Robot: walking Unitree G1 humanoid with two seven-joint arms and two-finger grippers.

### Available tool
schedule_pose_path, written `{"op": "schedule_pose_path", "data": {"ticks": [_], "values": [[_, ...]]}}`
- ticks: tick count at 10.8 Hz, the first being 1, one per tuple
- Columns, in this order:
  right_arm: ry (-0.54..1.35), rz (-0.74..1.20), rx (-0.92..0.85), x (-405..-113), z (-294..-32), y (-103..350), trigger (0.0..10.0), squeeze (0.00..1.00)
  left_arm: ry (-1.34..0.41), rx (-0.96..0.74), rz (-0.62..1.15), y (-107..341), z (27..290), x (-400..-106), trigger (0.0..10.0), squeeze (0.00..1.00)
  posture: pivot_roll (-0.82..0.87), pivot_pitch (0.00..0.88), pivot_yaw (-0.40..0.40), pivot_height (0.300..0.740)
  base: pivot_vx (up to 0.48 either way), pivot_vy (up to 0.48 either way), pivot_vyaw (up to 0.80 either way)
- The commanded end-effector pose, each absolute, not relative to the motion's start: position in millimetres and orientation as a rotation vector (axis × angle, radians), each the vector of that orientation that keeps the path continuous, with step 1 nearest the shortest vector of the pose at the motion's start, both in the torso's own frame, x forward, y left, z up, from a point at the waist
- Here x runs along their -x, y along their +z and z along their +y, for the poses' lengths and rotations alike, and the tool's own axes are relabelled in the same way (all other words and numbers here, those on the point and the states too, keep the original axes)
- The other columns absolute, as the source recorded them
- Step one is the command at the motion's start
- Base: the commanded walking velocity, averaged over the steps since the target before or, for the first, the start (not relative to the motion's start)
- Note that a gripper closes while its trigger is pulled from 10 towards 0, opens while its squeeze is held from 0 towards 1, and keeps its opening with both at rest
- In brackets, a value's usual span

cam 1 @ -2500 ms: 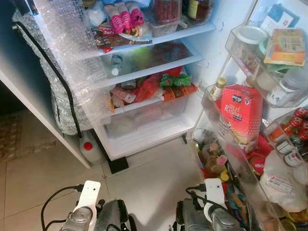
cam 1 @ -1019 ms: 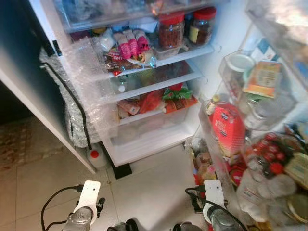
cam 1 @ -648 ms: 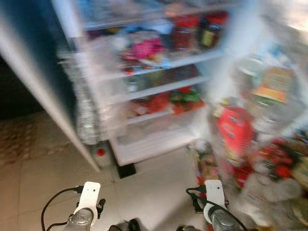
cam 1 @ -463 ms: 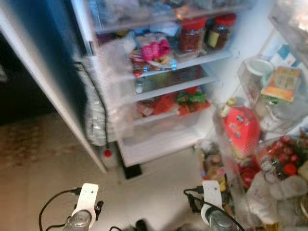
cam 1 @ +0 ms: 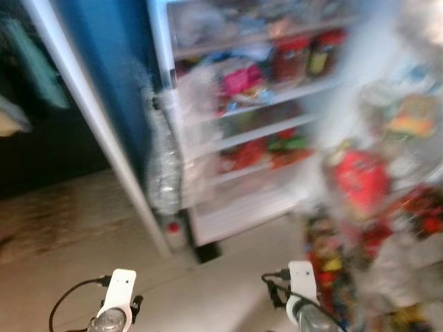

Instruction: Restocking fridge

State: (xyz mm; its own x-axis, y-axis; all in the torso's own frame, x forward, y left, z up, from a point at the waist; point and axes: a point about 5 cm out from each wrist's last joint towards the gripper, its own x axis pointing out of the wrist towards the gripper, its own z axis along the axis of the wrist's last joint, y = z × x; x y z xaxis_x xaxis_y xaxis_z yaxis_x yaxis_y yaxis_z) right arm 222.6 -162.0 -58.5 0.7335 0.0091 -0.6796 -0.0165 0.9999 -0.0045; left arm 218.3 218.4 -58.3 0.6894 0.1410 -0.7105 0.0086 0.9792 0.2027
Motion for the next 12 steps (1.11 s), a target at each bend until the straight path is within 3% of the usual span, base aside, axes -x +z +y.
{"op": "schedule_pose_path", "data": {"ticks": [1,12], "values": [[-0.012,0.772,0.009,-214.6,-169.5,-63.1,10.0,0.0,0.067,-0.191,0.841,-63.0,214.3,-213.0,10.0,0.0,-0.2,0.116,0.009,0.74,0.0,0.307,0.0],[-0.04,0.774,0.004,-217.8,-167.6,-61.3,10.0,0.0,0.077,-0.191,0.853,-63.9,218.2,-210.1,10.0,0.0,-0.22,0.187,0.017,0.74,0.0,0.025,0.0]]}}
